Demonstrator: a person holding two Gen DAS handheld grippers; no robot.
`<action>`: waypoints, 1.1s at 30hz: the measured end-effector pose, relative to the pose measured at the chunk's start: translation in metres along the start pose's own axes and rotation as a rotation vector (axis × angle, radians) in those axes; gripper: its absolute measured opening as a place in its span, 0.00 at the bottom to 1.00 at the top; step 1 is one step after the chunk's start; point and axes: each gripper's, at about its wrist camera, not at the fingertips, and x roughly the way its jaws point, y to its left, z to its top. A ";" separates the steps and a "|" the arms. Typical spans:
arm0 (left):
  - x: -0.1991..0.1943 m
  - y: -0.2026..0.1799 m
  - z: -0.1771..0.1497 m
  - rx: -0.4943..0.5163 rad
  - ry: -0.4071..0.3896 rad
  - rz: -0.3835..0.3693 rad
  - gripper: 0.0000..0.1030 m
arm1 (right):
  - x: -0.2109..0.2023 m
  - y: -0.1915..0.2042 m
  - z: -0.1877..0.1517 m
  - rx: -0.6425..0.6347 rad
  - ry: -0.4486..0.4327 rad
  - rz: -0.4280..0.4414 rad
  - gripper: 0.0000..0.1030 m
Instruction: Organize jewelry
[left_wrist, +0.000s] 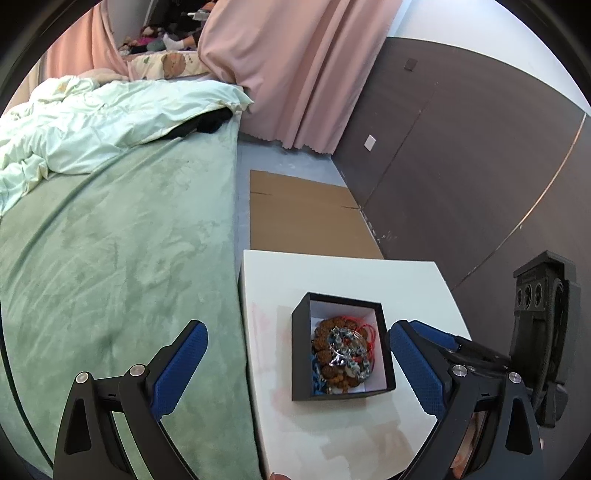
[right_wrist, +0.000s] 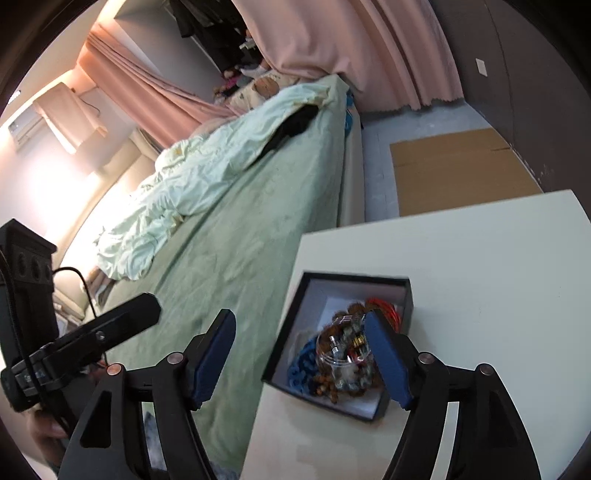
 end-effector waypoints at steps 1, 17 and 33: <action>-0.001 -0.001 -0.002 0.007 0.002 0.006 0.96 | -0.003 -0.001 -0.001 0.005 -0.002 -0.008 0.71; -0.013 -0.031 -0.022 0.085 -0.004 0.023 0.96 | -0.083 -0.030 -0.022 -0.008 -0.066 -0.127 0.71; -0.039 -0.080 -0.046 0.219 -0.116 0.035 0.99 | -0.147 -0.042 -0.043 -0.079 -0.139 -0.214 0.90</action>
